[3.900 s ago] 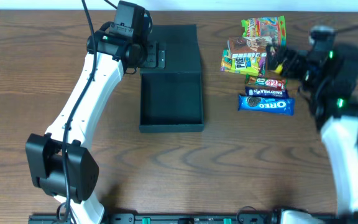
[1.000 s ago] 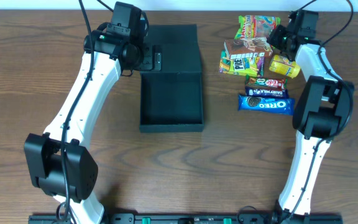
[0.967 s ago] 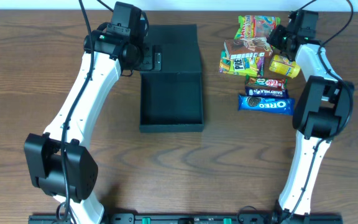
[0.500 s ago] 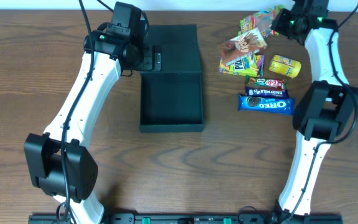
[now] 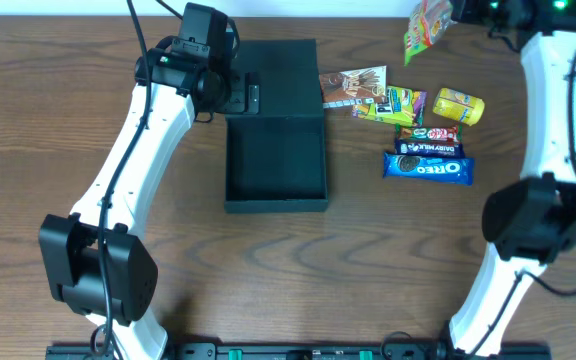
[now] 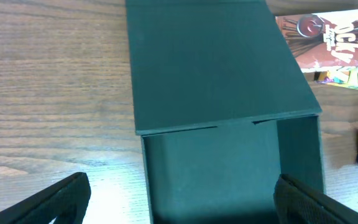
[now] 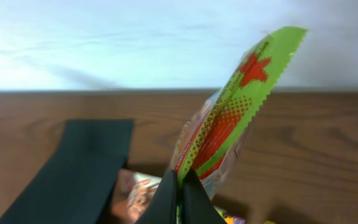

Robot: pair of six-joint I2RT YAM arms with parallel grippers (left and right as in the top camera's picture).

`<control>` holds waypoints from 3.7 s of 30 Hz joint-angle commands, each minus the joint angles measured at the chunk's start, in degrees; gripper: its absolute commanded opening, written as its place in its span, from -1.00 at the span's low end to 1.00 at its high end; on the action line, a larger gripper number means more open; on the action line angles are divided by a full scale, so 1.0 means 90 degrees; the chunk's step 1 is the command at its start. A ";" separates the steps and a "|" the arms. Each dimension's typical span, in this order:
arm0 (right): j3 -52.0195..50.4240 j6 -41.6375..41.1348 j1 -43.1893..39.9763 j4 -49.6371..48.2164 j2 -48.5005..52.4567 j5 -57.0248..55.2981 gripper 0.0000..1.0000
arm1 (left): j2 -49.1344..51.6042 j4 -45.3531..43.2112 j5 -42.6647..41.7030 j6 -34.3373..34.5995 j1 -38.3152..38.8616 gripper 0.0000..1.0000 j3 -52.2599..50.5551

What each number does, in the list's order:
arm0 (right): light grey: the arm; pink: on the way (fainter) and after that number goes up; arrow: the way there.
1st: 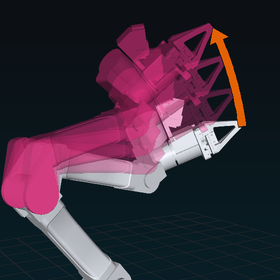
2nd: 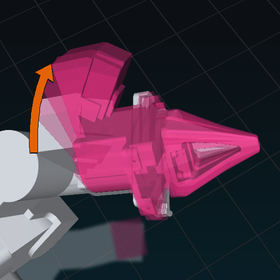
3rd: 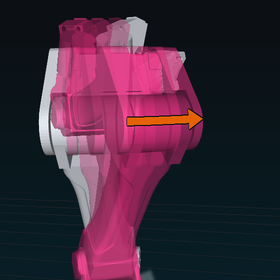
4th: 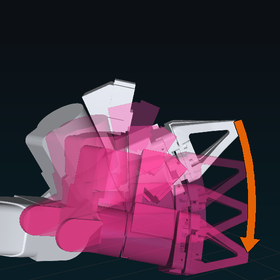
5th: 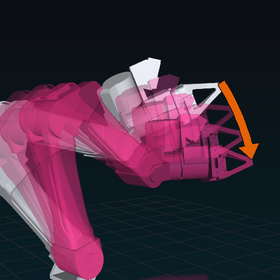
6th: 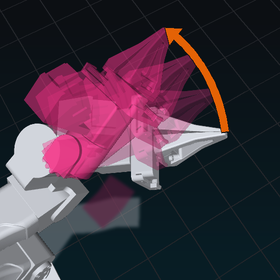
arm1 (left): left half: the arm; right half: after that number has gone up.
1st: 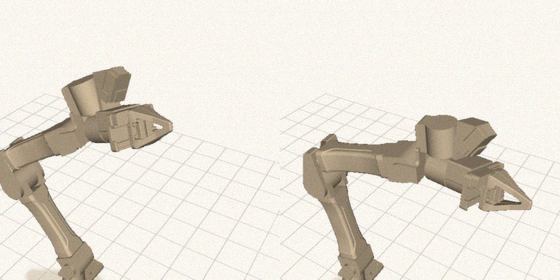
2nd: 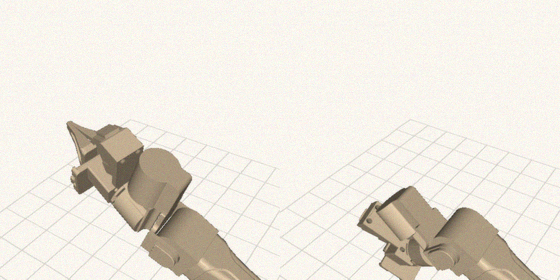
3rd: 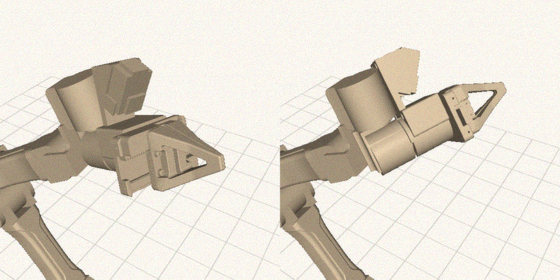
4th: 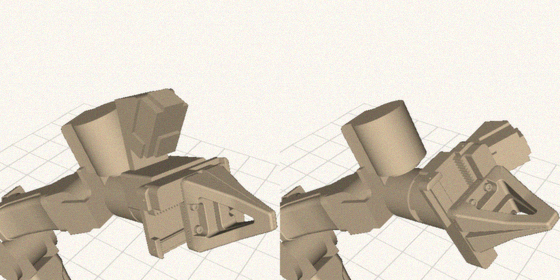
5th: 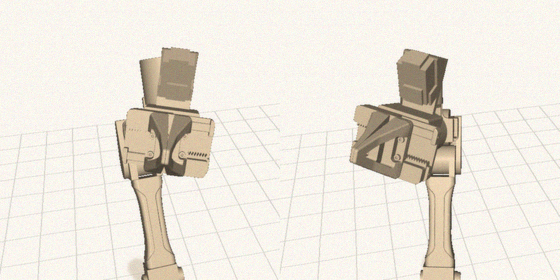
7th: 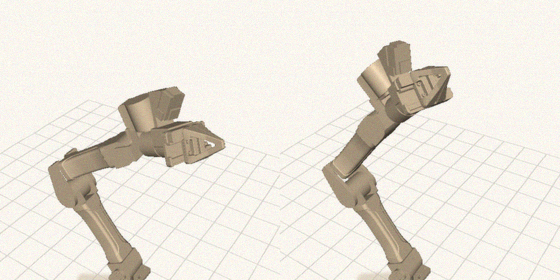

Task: Pack container
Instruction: 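Carry the Haribo bag with the right gripper into the box, then move the right gripper to the blue Oreo pack and grasp it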

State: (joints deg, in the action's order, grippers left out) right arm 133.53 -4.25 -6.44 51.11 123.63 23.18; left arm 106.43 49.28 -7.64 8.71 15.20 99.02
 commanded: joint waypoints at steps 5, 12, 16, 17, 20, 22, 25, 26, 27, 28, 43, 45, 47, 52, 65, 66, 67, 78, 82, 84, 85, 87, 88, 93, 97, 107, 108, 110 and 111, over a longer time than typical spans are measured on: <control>0.0192 0.1965 0.0493 0.1401 -0.0707 0.1843 -0.97 | 0.0049 0.0024 0.0585 -0.0114 -0.0469 0.91 0.0027; 0.0192 0.4063 0.1307 0.3104 -0.0707 0.2764 -0.98 | -0.0134 0.0070 0.0158 -0.0588 -0.1411 0.91 0.0027; 0.0182 0.5340 0.2033 0.3859 -0.0702 0.3028 -0.98 | -0.0136 0.0163 -0.0466 -0.0979 -0.1872 0.91 0.0027; 0.0177 0.5474 0.2225 0.3925 -0.0702 0.3031 -0.98 | -0.0136 0.0165 -0.0573 -0.1047 -0.1948 0.91 0.0027; 0.0041 0.5765 0.2769 0.3898 -0.0699 0.3041 -0.98 | -0.0136 0.0163 -0.0736 -0.1168 -0.2132 0.91 0.0027; -0.0163 0.5867 0.3009 0.3818 -0.0699 0.3152 -0.98 | -0.0136 0.0165 -0.0736 -0.1171 -0.2193 0.91 0.0027; -0.0617 0.5865 0.3213 0.3565 -0.0687 0.3434 -0.98 | -0.0136 0.0165 -0.0780 -0.1370 -0.2244 0.91 0.0027; -0.0814 0.5865 0.3247 0.3434 -0.0687 0.3619 -0.98 | -0.0136 0.0165 -0.0782 -0.1399 -0.2261 0.91 0.0027; -0.1047 0.5863 0.3266 0.3264 -0.0687 0.3796 -0.98 | -0.0136 0.0165 -0.0784 -0.1399 -0.2271 0.91 0.0027; -0.1260 0.5860 0.3269 0.3099 -0.0687 0.3908 -0.98 | -0.0136 0.0165 -0.0782 -0.1401 -0.2276 0.91 0.0027; -0.2271 0.3286 0.3213 0.0886 -0.0248 0.3121 0.99 | -0.0136 0.0189 -0.0782 -0.1401 -0.2273 0.91 0.0027; -0.2169 0.2771 0.3147 0.0763 -0.0248 0.2922 0.99 | -0.0136 0.0209 -0.0782 -0.1401 -0.2273 0.91 0.0027; -0.2038 0.2346 0.3050 0.0716 -0.0248 0.2878 0.98 | -0.0136 0.0260 -0.0784 -0.1399 -0.2271 0.91 0.0027; -0.1994 0.1409 0.3099 0.0845 -0.0248 0.1375 0.80 | -0.0134 0.0478 -0.0811 -0.1399 -0.2271 0.91 0.0027; -0.2018 -0.4510 0.1882 0.2912 -0.0294 -0.1756 0.99 | -0.0134 0.0648 -0.0957 -0.1399 -0.2271 0.91 0.0027; -0.2021 -0.4566 0.1797 0.2934 -0.0294 -0.1753 0.99 | -0.0134 0.0646 -0.1005 -0.1396 -0.2271 0.91 0.0027; -0.2030 -0.4575 0.1702 0.2941 -0.0294 -0.1770 0.98 | -0.0134 0.0644 -0.1052 -0.1399 -0.2271 0.91 0.0024; -0.2905 -0.6411 0.1321 0.2999 -0.0289 -0.1938 0.99 | -0.0131 0.0653 -0.1107 -0.1399 -0.2271 0.91 0.0027; -0.3587 -0.7021 0.1205 0.2788 -0.0289 -0.1979 0.98 | -0.0131 0.0646 -0.1107 -0.1399 -0.2271 0.91 0.0024; -0.3806 -0.7172 0.1158 0.2650 -0.0289 -0.1977 0.98 | -0.0131 0.0639 -0.1107 -0.1399 -0.2271 0.91 0.0027; -0.3925 -0.7230 0.1144 0.2538 -0.0289 -0.1977 0.99 | -0.0131 0.0639 -0.1107 -0.1401 -0.2271 0.91 0.0027; -0.4112 -0.7291 0.1134 0.2302 -0.0289 -0.1967 0.99 | -0.0131 0.0639 -0.1107 -0.1401 -0.2271 0.91 0.0027; -0.4216 -0.7291 0.1134 0.2132 -0.0289 -0.1933 0.98 | -0.0131 0.0639 -0.1107 -0.1399 -0.2271 0.91 0.0027; -0.4699 -0.7623 0.1134 0.1411 -0.0289 -0.1868 0.88 | -0.0131 0.0641 -0.1107 -0.1399 -0.2271 0.91 0.0027; -0.4823 -0.7626 0.1134 0.1083 -0.0289 -0.1882 0.85 | -0.0131 0.0639 -0.1107 -0.1401 -0.2271 0.91 0.0027; -0.5115 -0.7883 0.1134 0.0554 -0.0284 -0.1887 0.68 | -0.0131 0.0634 -0.1107 -0.1399 -0.2271 0.91 0.0027; -0.5115 -0.7883 0.1134 0.0525 -0.0282 -0.1887 0.64 | -0.0131 0.0634 -0.1107 -0.1399 -0.2271 0.91 0.0027; -0.5119 -0.7883 0.1134 0.0449 -0.0267 -0.1887 0.60 | -0.0131 0.0634 -0.1107 -0.1401 -0.2271 0.91 0.0027; -0.5127 -0.7883 0.1137 0.0425 -0.0250 -0.1887 0.60 | -0.0131 0.0634 -0.1105 -0.1399 -0.2271 0.91 0.0027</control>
State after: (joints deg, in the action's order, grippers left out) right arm 87.94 -74.41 3.90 55.37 120.81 6.63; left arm 106.41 55.05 -16.80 -3.09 -4.84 99.02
